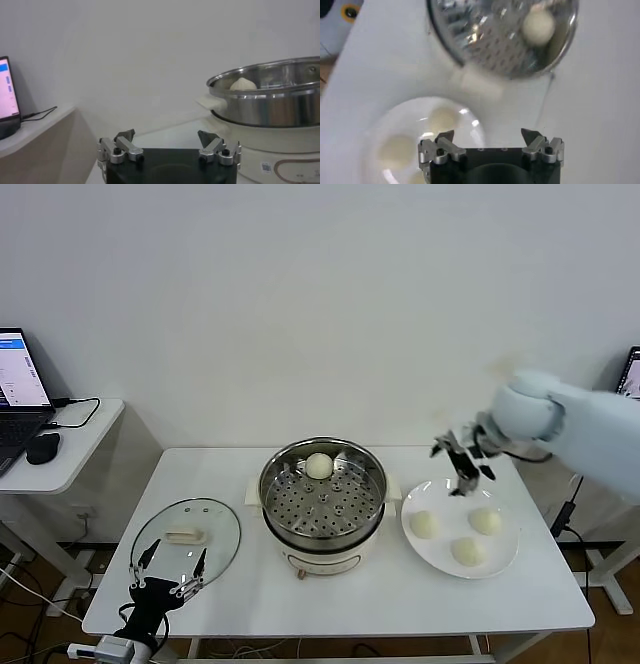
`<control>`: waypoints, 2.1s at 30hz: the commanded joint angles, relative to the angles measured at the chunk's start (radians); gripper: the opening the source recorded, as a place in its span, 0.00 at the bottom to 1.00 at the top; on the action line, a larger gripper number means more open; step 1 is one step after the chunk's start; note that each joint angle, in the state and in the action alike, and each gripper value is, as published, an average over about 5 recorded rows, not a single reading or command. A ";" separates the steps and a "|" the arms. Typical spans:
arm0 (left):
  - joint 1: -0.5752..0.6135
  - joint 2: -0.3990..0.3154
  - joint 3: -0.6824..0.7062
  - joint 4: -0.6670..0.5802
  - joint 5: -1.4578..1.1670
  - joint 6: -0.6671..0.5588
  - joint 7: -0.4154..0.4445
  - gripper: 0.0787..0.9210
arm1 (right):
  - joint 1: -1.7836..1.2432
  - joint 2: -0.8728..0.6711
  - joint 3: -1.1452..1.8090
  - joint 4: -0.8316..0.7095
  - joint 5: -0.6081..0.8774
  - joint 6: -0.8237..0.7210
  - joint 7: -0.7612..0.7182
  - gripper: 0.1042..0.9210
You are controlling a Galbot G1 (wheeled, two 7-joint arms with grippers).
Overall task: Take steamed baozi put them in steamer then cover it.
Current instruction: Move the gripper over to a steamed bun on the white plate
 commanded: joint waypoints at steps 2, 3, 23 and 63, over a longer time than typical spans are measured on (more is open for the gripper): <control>0.001 0.001 -0.001 0.000 0.001 0.001 0.000 0.88 | -0.241 -0.123 0.145 0.012 -0.035 -0.054 -0.013 0.88; 0.002 0.001 -0.002 0.000 0.001 0.001 0.000 0.88 | -0.276 -0.111 0.170 -0.006 -0.046 -0.047 -0.009 0.88; 0.006 -0.015 -0.025 0.018 0.003 0.002 0.000 0.88 | -0.458 0.261 0.299 -0.362 -0.187 0.074 0.038 0.88; -0.007 -0.018 -0.025 0.024 0.000 0.001 0.000 0.88 | -0.409 0.264 0.307 -0.359 -0.215 0.042 0.021 0.56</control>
